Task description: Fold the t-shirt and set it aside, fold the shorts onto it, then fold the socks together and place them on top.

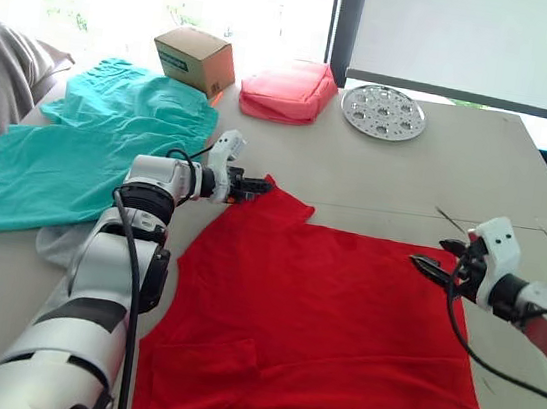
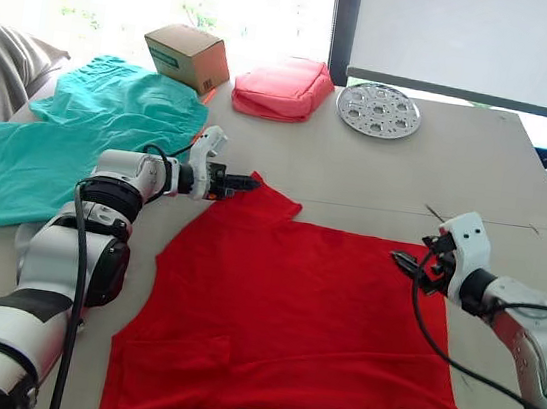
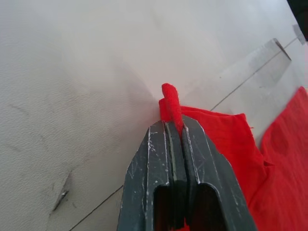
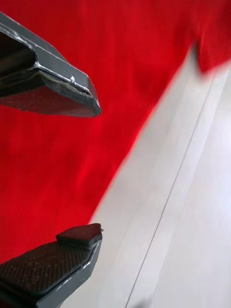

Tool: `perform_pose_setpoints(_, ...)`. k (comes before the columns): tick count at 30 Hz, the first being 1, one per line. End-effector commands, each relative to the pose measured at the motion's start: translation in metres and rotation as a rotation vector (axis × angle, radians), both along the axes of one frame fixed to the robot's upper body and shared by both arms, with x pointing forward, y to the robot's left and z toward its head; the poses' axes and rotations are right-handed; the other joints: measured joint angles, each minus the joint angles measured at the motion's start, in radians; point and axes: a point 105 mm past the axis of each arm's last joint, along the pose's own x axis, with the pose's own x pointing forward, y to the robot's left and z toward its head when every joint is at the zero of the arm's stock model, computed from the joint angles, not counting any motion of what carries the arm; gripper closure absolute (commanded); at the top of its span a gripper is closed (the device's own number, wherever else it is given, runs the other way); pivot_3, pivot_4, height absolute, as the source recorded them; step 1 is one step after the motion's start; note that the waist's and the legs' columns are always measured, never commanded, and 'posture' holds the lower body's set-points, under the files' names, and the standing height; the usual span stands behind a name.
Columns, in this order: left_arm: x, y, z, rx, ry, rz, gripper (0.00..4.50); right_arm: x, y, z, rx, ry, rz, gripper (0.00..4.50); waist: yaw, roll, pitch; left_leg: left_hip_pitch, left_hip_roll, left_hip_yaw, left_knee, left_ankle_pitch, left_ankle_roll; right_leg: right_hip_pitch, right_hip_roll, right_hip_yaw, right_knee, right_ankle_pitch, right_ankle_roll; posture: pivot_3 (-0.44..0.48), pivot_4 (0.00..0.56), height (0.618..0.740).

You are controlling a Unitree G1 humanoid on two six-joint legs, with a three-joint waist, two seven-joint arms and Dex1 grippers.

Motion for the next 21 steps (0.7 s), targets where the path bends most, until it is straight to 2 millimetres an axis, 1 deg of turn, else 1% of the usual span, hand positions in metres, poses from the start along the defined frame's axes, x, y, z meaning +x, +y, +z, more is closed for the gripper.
perform_pose_setpoints(1,-0.004,-0.004,0.020,-0.040,-0.081,-0.064,4.43,0.016,-0.015,-0.005,-0.098,0.077,-0.123,0.74,-0.003,0.001,0.000,0.000,0.000,0.000,0.000,0.000,0.000,0.000,0.000,0.000,0.000,0.000,0.000,0.000,0.150,0.739)
perform_pose_setpoints(3,-0.008,-0.005,0.022,-0.051,-0.090,-0.077,4.43,0.020,-0.018,-0.008,-0.129,0.119,-0.146,0.74,-0.002,0.001,0.001,-0.001,0.000,-0.001,0.000,0.000,0.000,-0.001,0.000,0.000,0.000,0.000,0.000,0.000,0.150,0.739)
perform_pose_setpoints(4,-0.011,-0.006,0.024,-0.063,-0.094,-0.081,4.43,0.021,-0.024,-0.011,-0.160,0.146,-0.175,0.74,0.000,0.001,0.001,-0.001,0.000,-0.001,0.000,0.000,0.000,-0.001,0.000,0.000,0.000,0.000,0.000,0.000,0.150,0.739)
perform_pose_setpoints(6,-0.018,-0.009,0.026,-0.081,-0.101,-0.089,4.43,0.024,-0.034,-0.016,-0.176,0.203,-0.216,0.74,0.001,0.001,0.001,-0.001,0.000,-0.001,0.000,0.000,0.000,-0.001,0.000,-0.001,0.000,0.000,0.000,0.000,0.150,0.739)
perform_pose_setpoints(8,-0.025,-0.011,0.025,-0.085,-0.106,-0.092,4.43,0.023,-0.040,-0.022,-0.172,0.266,-0.233,0.74,0.001,0.002,0.001,-0.002,0.000,-0.002,0.000,0.000,0.000,-0.001,-0.001,-0.001,0.000,0.000,0.000,0.000,0.150,0.739)
perform_pose_setpoints(12,-0.032,-0.014,0.024,-0.096,-0.113,-0.082,4.43,0.022,-0.047,-0.026,-0.153,0.323,-0.252,0.74,0.001,0.001,0.001,-0.001,-0.001,-0.003,0.000,0.000,0.000,0.001,-0.001,-0.001,0.000,0.000,0.000,0.000,0.150,0.739)
perform_pose_setpoints(16,-0.039,-0.016,0.022,-0.097,-0.116,-0.076,4.43,0.022,-0.046,-0.031,-0.123,0.360,-0.241,0.74,0.000,0.001,0.000,0.000,-0.001,-0.003,0.000,0.000,0.000,0.001,-0.001,-0.001,0.000,0.000,0.000,0.000,0.150,0.739)
perform_pose_setpoints(17,-0.041,-0.017,0.022,-0.097,-0.117,-0.077,4.48,0.022,-0.046,-0.032,-0.119,0.363,-0.240,0.99,0.000,0.001,0.000,0.000,-0.001,-0.003,0.000,0.000,0.000,0.001,-0.001,-0.001,0.000,0.000,0.000,0.000,0.150,0.739)
perform_pose_setpoints(18,-0.042,-0.017,0.021,-0.097,-0.118,-0.075,4.50,0.022,-0.043,-0.033,-0.101,0.367,-0.221,1.31,0.000,0.001,0.000,0.000,-0.001,-0.002,0.000,0.000,0.000,0.001,-0.001,-0.001,0.000,0.000,0.000,0.000,0.150,0.739)
perform_pose_setpoints(20,-0.044,-0.016,0.021,-0.096,-0.118,-0.071,4.50,0.022,-0.036,-0.034,-0.080,0.363,-0.175,1.78,0.000,0.000,0.000,0.000,-0.001,-0.002,0.000,0.000,0.000,0.001,-0.001,-0.001,0.000,0.000,0.000,0.000,0.150,0.739)
perform_pose_setpoints(21,-0.044,-0.016,0.020,-0.096,-0.118,-0.070,4.50,0.022,-0.034,-0.034,-0.080,0.365,-0.157,2.25,0.000,0.000,0.000,0.000,-0.001,-0.003,0.000,0.000,0.000,0.001,-0.001,-0.001,0.000,0.000,0.000,0.000,0.150,0.739)
